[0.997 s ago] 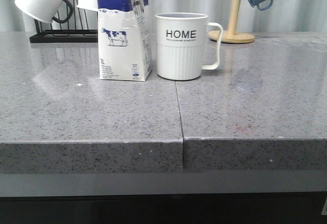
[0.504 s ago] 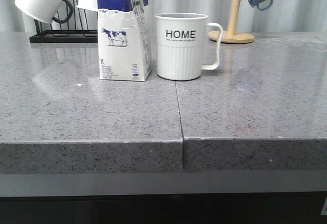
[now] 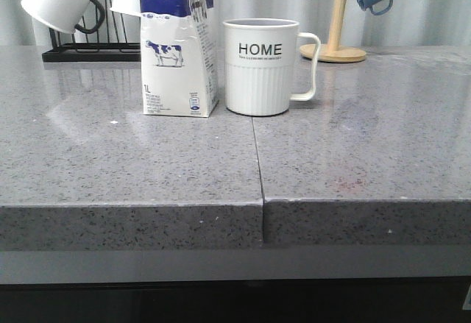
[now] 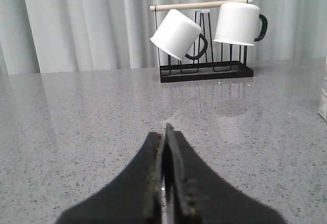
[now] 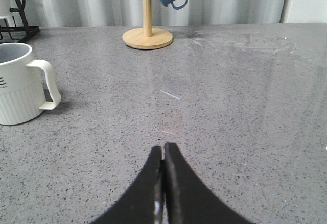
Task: Place milk next to cup
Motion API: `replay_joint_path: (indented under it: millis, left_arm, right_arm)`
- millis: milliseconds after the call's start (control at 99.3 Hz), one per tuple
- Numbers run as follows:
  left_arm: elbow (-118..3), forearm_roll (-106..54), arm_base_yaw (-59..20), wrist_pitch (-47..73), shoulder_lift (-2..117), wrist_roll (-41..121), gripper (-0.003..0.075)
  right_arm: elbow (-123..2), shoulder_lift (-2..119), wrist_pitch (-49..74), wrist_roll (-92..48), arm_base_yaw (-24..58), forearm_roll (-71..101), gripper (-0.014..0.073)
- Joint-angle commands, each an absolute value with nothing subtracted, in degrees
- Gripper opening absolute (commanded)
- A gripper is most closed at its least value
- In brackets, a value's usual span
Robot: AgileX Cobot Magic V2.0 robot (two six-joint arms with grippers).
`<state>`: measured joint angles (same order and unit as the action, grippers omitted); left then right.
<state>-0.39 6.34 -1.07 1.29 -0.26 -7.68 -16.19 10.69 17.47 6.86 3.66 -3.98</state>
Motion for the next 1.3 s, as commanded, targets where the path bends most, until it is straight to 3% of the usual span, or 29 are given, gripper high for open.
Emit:
replay_joint_path:
  millis: [0, 725, 1128, 1290]
  left_arm:
    - [2.4, 5.6, -1.1, -3.6, -2.2, -8.2, -0.0021]
    - [2.4, 5.6, -1.1, -3.6, -2.2, -8.2, -0.0021]
    - [2.4, 5.6, -1.1, -3.6, -2.1, -8.2, -0.0021]
    - [2.4, 5.6, -1.1, -3.7, -2.1, -8.2, -0.0021]
  right_arm:
    - [-17.7, 11.2, 13.1, 6.9, 3.2, -4.5, -0.0068]
    - [-17.2, 11.2, 12.1, 6.5, 3.2, -5.1, -0.0068]
    - [-8.0, -1.9, 9.0, 0.4, 4.4, -0.9, -0.0068]
    - [-4.1, -1.7, 3.9, 0.4, 4.4, -1.0, -0.0068]
